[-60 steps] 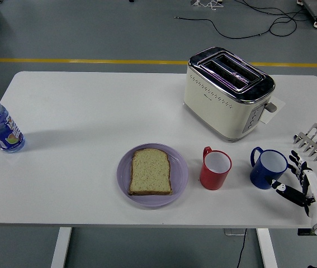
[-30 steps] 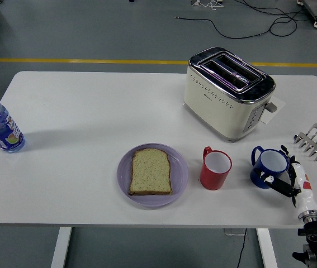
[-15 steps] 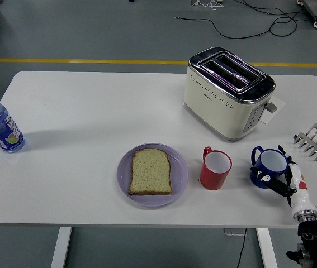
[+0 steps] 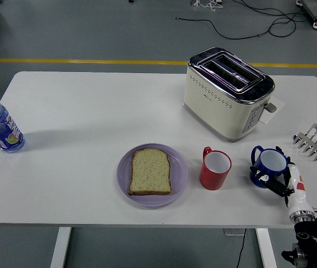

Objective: Pick up the cup,pour liquid into bread,place the cup on the desk

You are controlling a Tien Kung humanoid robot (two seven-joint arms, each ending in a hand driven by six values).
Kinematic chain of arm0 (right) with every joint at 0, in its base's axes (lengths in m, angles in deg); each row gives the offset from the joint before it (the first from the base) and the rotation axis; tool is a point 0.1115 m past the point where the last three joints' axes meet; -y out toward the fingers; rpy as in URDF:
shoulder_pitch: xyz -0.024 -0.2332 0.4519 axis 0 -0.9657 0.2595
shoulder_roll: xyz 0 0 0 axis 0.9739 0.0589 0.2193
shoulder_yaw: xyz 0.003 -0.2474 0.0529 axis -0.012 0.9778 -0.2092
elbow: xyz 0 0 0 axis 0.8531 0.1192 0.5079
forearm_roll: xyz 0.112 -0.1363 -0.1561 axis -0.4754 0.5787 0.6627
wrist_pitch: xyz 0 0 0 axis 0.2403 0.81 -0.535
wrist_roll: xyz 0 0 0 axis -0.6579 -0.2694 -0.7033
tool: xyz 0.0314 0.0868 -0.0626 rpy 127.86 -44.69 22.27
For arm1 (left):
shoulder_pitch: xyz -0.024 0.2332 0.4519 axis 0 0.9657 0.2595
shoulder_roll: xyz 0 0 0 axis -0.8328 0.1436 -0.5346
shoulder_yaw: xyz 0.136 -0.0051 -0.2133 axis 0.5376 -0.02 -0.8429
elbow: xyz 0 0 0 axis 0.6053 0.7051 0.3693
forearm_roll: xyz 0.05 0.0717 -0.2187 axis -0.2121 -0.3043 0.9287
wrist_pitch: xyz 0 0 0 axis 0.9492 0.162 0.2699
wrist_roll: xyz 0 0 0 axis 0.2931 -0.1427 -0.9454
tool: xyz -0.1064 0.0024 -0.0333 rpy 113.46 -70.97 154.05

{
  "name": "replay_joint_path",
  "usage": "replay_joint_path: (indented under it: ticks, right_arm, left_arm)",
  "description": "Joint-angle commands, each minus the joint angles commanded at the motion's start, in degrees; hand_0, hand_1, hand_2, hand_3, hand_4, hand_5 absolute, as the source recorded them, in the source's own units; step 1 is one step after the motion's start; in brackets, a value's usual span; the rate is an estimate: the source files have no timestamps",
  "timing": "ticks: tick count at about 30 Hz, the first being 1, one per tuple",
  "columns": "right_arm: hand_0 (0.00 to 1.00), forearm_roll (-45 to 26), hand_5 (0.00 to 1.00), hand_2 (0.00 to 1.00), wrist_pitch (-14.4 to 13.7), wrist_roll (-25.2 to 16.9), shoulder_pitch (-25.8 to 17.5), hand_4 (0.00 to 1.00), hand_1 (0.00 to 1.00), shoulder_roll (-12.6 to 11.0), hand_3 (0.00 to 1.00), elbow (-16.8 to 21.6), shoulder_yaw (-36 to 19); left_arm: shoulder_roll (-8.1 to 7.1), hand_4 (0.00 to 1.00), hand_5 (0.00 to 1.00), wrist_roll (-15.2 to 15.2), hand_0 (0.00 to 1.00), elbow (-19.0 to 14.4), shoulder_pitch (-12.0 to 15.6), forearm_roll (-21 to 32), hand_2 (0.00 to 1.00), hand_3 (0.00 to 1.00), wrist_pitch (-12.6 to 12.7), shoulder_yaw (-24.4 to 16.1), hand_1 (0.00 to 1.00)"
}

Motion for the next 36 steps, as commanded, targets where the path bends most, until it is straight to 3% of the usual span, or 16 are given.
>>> replay_joint_path:
  ticks: [1, 6, 7, 12, 13, 18, 19, 24, 25, 30, 31, 36]
  right_arm:
    - [0.853, -0.1, 0.145, 0.829, 0.0, -0.1, 0.1, 0.926, 0.773, 0.0, 0.908, -0.2, 0.1]
    - [0.853, -1.4, 0.145, 0.829, -0.5, -1.3, 0.3, 0.926, 0.773, 0.1, 0.908, -1.0, 0.6]
    - [0.791, -1.6, 0.124, 0.774, -0.6, -1.6, 0.4, 0.903, 0.726, 0.1, 0.862, -1.1, 0.7]
    - [0.791, -2.3, 0.124, 0.774, -0.9, -2.3, 0.4, 0.903, 0.726, 0.1, 0.862, -1.3, 0.8]
    - [0.7, -2.5, 0.087, 0.693, -1.0, -2.5, 0.3, 0.842, 0.65, 0.1, 0.803, -1.3, 0.8]
    - [0.7, -3.3, 0.087, 0.693, -1.2, -3.5, 0.0, 0.842, 0.65, -0.1, 0.803, -1.1, 0.8]
    - [0.648, -3.4, 0.057, 0.652, -1.3, -3.7, 0.0, 0.812, 0.606, -0.1, 0.747, -1.1, 0.8]
    - [0.648, -4.3, 0.057, 0.652, -2.0, -5.1, -0.1, 0.812, 0.606, -0.3, 0.747, -0.9, 0.9]
    - [0.571, -4.7, 0.059, 0.624, -2.4, -5.7, -0.2, 0.803, 0.55, -0.3, 0.708, -0.8, 0.9]
    - [0.571, -5.5, 0.059, 0.624, -3.6, -7.5, -0.5, 0.803, 0.55, -0.5, 0.708, -0.2, 0.4]
    - [0.528, -5.7, 0.043, 0.588, -3.9, -7.9, -0.6, 0.782, 0.511, -0.6, 0.665, 0.3, 0.1]
    - [0.528, -7.3, 0.043, 0.588, -5.6, -9.9, -1.0, 0.782, 0.511, -1.7, 0.665, 2.7, -0.4]
  left_arm:
    - [0.0, 0.243, 0.854, 0.0, 0.644, 0.0, 0.0, 0.0, 0.674, 0.517, 0.0, 0.0, 0.659]
    - [0.0, 0.243, 0.854, 0.0, 0.644, 0.0, 0.0, -0.1, 0.674, 0.517, 0.0, -0.1, 0.659]
    - [0.0, 0.245, 0.855, 0.0, 0.644, 0.0, 0.0, -0.1, 0.673, 0.517, 0.0, -0.2, 0.66]
    - [0.0, 0.245, 0.855, 0.0, 0.644, 0.0, 0.0, 0.0, 0.673, 0.517, 0.0, 0.0, 0.66]
    - [0.0, 0.243, 0.851, 0.0, 0.641, 0.0, 0.1, 0.0, 0.673, 0.516, 0.0, 0.0, 0.659]
    - [0.0, 0.243, 0.851, 0.0, 0.641, 0.1, 0.3, 0.1, 0.673, 0.516, 0.0, 0.3, 0.659]
    - [0.0, 0.244, 0.852, 0.0, 0.641, 0.1, 0.3, 0.1, 0.673, 0.515, 0.0, 0.4, 0.659]
    - [0.0, 0.244, 0.852, 0.0, 0.641, 0.1, 0.4, 0.1, 0.673, 0.515, 0.0, 0.6, 0.659]
    - [0.0, 0.244, 0.85, 0.0, 0.643, 0.1, 0.5, 0.1, 0.673, 0.515, 0.0, 0.6, 0.659]
    - [0.0, 0.244, 0.85, 0.0, 0.643, 0.1, 0.6, 0.0, 0.673, 0.515, 0.0, 0.6, 0.659]
    - [0.0, 0.245, 0.85, 0.0, 0.643, 0.1, 0.6, 0.0, 0.672, 0.517, 0.0, 0.6, 0.659]
    - [0.0, 0.245, 0.85, 0.0, 0.643, 0.1, 0.7, -0.1, 0.672, 0.517, 0.0, 0.5, 0.659]
